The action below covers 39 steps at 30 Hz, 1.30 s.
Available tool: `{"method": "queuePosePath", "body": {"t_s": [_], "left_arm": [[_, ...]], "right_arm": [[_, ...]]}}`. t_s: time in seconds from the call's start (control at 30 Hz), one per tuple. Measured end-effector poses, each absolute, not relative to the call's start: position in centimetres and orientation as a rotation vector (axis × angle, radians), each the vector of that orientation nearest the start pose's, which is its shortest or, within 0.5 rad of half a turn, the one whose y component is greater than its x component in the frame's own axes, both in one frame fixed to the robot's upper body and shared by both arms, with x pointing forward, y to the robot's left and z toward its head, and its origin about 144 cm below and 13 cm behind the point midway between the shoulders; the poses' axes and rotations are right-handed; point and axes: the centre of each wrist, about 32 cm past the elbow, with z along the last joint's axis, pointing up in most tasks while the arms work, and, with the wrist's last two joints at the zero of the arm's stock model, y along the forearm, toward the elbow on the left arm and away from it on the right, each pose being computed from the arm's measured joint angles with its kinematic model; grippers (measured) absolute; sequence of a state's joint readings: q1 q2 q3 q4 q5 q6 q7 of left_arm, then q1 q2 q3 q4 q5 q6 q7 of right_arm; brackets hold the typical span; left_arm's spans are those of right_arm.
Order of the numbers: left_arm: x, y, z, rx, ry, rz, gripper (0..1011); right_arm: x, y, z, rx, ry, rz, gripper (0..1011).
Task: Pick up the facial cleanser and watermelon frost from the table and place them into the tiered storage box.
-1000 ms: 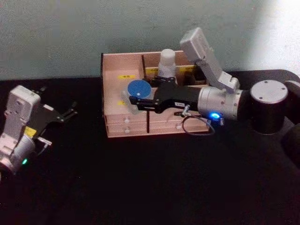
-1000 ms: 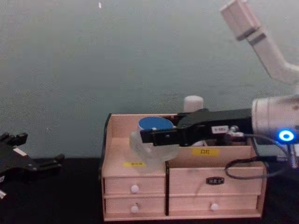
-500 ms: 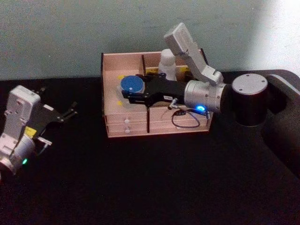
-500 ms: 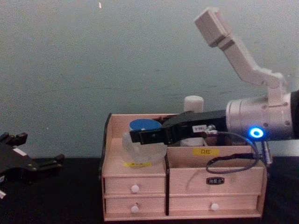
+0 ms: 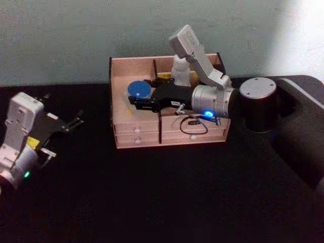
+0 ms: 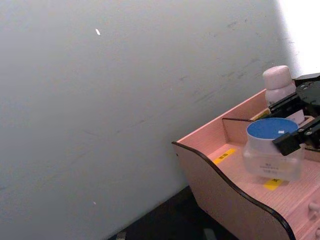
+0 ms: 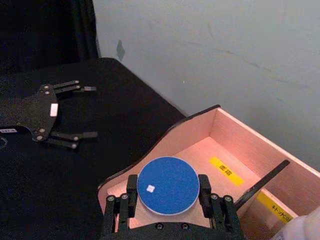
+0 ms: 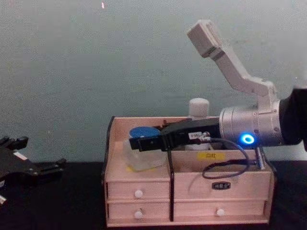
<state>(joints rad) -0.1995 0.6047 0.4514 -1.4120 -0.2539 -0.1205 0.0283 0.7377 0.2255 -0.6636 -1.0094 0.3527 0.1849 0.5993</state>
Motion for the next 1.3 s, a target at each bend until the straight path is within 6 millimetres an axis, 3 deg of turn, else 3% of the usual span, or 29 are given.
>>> {"method": "queuePosePath", "body": {"t_s": [1.3], "left_arm": [[48.86,30.97,113.98,0.304,-0.285,1.248,1001]], "right_arm": [[62.84,-16.5,121.61,-0.31,0.063,-0.598,729]]}}
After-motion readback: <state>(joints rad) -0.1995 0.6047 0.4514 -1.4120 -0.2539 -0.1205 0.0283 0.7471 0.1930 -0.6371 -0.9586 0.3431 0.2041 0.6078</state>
